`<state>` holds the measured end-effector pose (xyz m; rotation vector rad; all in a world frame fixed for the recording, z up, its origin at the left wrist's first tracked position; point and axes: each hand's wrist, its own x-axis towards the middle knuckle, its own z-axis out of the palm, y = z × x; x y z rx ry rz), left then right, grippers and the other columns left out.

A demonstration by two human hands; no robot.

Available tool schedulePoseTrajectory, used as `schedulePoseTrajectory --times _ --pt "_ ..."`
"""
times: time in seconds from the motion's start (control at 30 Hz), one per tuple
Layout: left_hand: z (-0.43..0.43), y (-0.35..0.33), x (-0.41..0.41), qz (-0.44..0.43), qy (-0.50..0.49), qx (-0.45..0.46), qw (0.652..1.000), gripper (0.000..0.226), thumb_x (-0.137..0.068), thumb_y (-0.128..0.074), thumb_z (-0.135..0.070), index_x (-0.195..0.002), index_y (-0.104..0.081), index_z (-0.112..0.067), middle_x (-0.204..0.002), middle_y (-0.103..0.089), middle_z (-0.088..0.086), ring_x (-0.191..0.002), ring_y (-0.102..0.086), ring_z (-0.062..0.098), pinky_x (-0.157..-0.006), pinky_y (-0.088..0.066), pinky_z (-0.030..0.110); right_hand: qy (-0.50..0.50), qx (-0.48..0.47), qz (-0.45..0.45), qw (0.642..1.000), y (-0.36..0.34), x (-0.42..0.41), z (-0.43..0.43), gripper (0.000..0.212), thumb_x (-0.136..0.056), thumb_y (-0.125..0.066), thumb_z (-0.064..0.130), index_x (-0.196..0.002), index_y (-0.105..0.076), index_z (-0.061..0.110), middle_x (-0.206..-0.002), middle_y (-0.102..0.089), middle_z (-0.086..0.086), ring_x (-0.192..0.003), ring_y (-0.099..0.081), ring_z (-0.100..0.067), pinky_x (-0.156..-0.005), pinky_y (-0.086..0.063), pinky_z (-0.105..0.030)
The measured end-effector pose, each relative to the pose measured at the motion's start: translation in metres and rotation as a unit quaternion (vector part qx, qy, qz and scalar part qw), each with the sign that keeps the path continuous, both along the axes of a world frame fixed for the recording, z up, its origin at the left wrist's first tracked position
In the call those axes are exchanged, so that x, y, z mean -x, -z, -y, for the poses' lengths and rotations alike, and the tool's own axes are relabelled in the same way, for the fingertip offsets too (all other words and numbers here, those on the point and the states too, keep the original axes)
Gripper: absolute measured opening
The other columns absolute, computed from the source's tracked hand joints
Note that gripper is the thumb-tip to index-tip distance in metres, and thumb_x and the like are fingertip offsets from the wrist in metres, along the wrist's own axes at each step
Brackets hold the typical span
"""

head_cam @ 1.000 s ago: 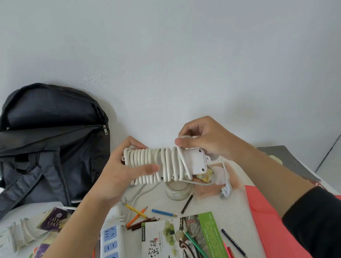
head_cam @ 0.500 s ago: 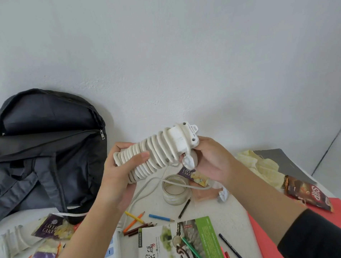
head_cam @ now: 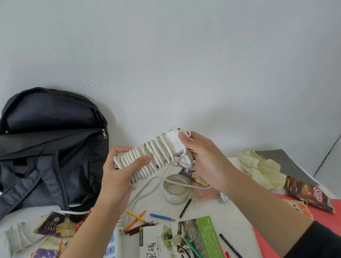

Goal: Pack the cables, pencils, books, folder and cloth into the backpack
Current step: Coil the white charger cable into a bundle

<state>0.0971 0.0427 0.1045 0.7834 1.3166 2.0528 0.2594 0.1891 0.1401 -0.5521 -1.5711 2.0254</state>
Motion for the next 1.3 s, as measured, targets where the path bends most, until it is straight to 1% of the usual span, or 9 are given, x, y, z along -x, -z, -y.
schedulePoseTrajectory --times 0.17,0.27,0.43,0.53,0.63,0.8,0.93,1.2,1.3 --pt "0.006 -0.005 0.0 -0.08 0.019 0.01 0.997 0.06 -0.057 -0.095 -0.026 -0.099 -0.056 -0.012 -0.096 -0.058 0.013 -0.084 -0.06 0.033 -0.075 -0.053 0.048 -0.063 0.014 0.036 0.997 0.0 -0.002 -0.001 0.051 -0.081 -0.082 0.024 -0.127 -0.068 0.006 -0.122 -0.07 -0.018 -0.106 -0.066 -0.028 -0.095 -0.049 -0.044" --pt "0.009 -0.011 -0.002 -0.118 0.042 0.02 0.992 0.063 -0.059 -0.095 -0.026 -0.103 -0.054 -0.009 -0.094 -0.059 0.016 -0.082 -0.061 0.033 -0.072 -0.055 0.044 -0.097 0.048 0.028 0.994 0.005 -0.002 -0.001 0.046 -0.084 -0.079 0.013 -0.127 -0.068 0.001 -0.123 -0.07 -0.02 -0.109 -0.067 -0.031 -0.102 -0.049 -0.048" --pt "0.011 -0.022 0.001 -0.163 0.071 0.074 0.981 0.063 -0.061 -0.094 -0.035 -0.112 -0.059 -0.021 -0.095 -0.061 0.008 -0.084 -0.062 0.025 -0.075 -0.055 0.041 -0.137 0.081 0.016 0.987 0.007 -0.004 -0.005 0.052 -0.08 -0.082 0.013 -0.129 -0.067 0.002 -0.126 -0.067 -0.022 -0.109 -0.067 -0.031 -0.089 -0.055 -0.044" --pt "0.015 -0.028 0.008 -0.051 0.155 0.04 0.986 0.068 -0.073 -0.084 -0.03 -0.134 -0.055 -0.031 -0.108 -0.063 0.01 -0.093 -0.061 0.025 -0.082 -0.049 0.043 -0.104 0.117 -0.006 0.988 0.01 -0.004 -0.006 0.046 -0.076 -0.084 0.013 -0.12 -0.07 0.013 -0.118 -0.07 -0.015 -0.106 -0.065 -0.032 -0.092 -0.053 -0.053" --pt "0.012 -0.03 0.008 0.073 0.143 -0.085 0.983 0.052 -0.084 -0.064 -0.014 -0.135 -0.054 -0.018 -0.124 -0.064 0.01 -0.105 -0.063 0.021 -0.09 -0.052 0.036 -0.031 0.165 -0.023 0.986 0.014 -0.003 -0.006 0.058 -0.077 -0.082 0.01 -0.127 -0.059 0.028 -0.118 -0.069 -0.012 -0.107 -0.061 -0.035 -0.1 -0.045 -0.069" --pt "0.005 -0.026 -0.005 -0.048 0.057 -0.07 0.995 0.036 -0.094 -0.069 -0.025 -0.128 -0.067 -0.015 -0.134 -0.064 0.005 -0.112 -0.061 0.019 -0.093 -0.055 0.03 -0.027 0.14 -0.044 0.989 0.02 -0.006 -0.001 0.046 -0.08 -0.078 0.008 -0.12 -0.061 0.019 -0.12 -0.066 -0.017 -0.108 -0.064 -0.036 -0.097 -0.042 -0.077" --pt "0.002 -0.022 -0.016 -0.009 0.033 -0.091 0.995 0.045 -0.091 -0.06 -0.028 -0.135 -0.062 -0.022 -0.137 -0.067 -0.006 -0.135 -0.055 0.007 -0.109 -0.047 0.027 -0.026 0.101 -0.061 0.993 0.017 -0.007 0.003 0.034 -0.079 -0.078 0.007 -0.106 -0.059 0.015 -0.112 -0.068 -0.019 -0.101 -0.067 -0.037 -0.098 -0.041 -0.078" --pt "-0.006 -0.034 -0.033 0.082 0.044 -0.145 0.985 0.037 -0.103 -0.042 -0.032 -0.127 -0.07 -0.029 -0.131 -0.07 -0.008 -0.131 -0.059 0.01 -0.086 -0.058 0.025 -0.056 0.126 -0.145 0.98 0.017 -0.004 0.012 0.057 -0.081 -0.082 0.018 -0.128 -0.051 0.007 -0.132 -0.064 -0.025 -0.116 -0.066 -0.041 -0.088 -0.055 -0.064" --pt "-0.012 -0.036 -0.036 0.031 0.028 -0.154 0.987 0.049 -0.095 -0.059 -0.05 -0.14 -0.057 -0.029 -0.145 -0.059 -0.003 -0.136 -0.056 0.014 -0.089 -0.058 0.03 -0.077 0.14 -0.157 0.975 0.02 -0.004 0.014 0.056 -0.093 -0.066 0.016 -0.142 -0.046 -0.001 -0.139 -0.06 -0.024 -0.125 -0.062 -0.039 -0.098 -0.05 -0.066"
